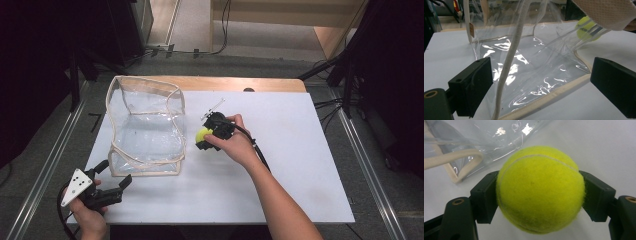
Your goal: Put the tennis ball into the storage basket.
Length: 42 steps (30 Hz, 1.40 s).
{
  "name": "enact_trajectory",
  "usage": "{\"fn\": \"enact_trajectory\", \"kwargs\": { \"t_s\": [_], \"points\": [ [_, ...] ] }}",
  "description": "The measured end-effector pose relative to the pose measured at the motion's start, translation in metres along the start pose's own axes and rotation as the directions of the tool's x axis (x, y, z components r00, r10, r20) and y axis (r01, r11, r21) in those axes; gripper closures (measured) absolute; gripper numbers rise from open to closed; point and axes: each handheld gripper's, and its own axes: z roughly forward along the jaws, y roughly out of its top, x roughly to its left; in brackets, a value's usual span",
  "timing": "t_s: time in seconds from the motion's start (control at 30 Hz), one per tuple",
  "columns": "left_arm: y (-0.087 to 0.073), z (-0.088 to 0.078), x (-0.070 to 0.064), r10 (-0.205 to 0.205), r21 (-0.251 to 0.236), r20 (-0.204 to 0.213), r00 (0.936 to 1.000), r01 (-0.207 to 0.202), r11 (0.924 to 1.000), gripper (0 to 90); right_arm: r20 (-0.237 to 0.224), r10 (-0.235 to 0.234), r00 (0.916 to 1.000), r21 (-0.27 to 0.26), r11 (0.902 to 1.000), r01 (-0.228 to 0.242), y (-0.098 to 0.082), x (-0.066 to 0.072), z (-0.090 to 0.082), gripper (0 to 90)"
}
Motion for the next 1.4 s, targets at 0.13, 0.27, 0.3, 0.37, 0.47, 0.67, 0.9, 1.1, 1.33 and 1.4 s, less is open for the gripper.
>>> {"fn": "enact_trajectory", "kwargs": {
  "t_s": [0.13, 0.27, 0.3, 0.37, 0.47, 0.67, 0.9, 1.1, 1.33, 1.4],
  "points": [
    [0.0, 0.0, 0.0, 0.0, 0.0, 0.0, 1.0, 0.0, 1.0, 4.4, 0.0, -0.017, 0.9999, -0.005, 0.9998, 0.017, 0.002, 0.001, -0.006, 22.7],
    [0.0, 0.0, 0.0, 0.001, 0.0, -0.001, 1.0, -0.001, 1.0, 4.4, -0.005, -0.019, 0.9998, -0.011, 0.9998, 0.019, 0.005, 0.004, -0.013, 22.7],
    [0.0, 0.0, 0.0, 0.001, 0.0, -0.001, 1.0, -0.001, 1.0, 4.4, -0.005, -0.019, 0.9998, -0.011, 0.9998, 0.019, 0.005, 0.004, -0.013, 22.7],
    [0.0, 0.0, 0.0, 0.0, 0.0, -0.001, 1.0, 0.0, 1.0, 4.4, -0.004, -0.028, 0.9996, -0.01, 0.9996, 0.028, 0.006, 0.006, -0.016, 22.7],
    [0.0, 0.0, 0.0, 0.001, 0.001, -0.002, 1.0, -0.001, 1.0, 4.4, -0.009, -0.042, 0.9991, -0.014, 0.999, 0.042, 0.009, 0.01, -0.021, 22.7],
    [0.0, 0.0, 0.0, 0.001, 0.001, -0.002, 1.0, -0.001, 1.0, 4.4, -0.012, -0.062, 0.998, -0.021, 0.9979, 0.061, 0.013, 0.017, -0.029, 22.7],
    [0.0, 0.0, 0.0, 0.001, 0.001, -0.002, 1.0, -0.001, 1.0, 4.4, -0.013, -0.077, 0.997, -0.031, 0.9966, 0.076, 0.018, 0.022, -0.038, 22.8],
    [0.0, 0.0, -0.001, 0.0, 0.002, -0.001, 1.0, 0.0, 1.0, 4.4, -0.013, -0.088, 0.9961, -0.045, 0.9952, 0.087, 0.022, 0.027, -0.048, 22.8],
    [0.0, 0.0, -0.001, 0.003, 0.005, 0.001, 1.0, -0.003, 1.0, 4.4, -0.012, -0.105, 0.9944, -0.052, 0.9932, 0.104, 0.025, 0.032, -0.056, 22.7],
    [0.0, 0.001, -0.001, 0.003, 0.004, 0.001, 1.0, -0.003, 1.0, 4.4, -0.013, -0.107, 0.9942, -0.055, 0.9928, 0.106, 0.026, 0.034, -0.058, 22.8]
  ]
}}
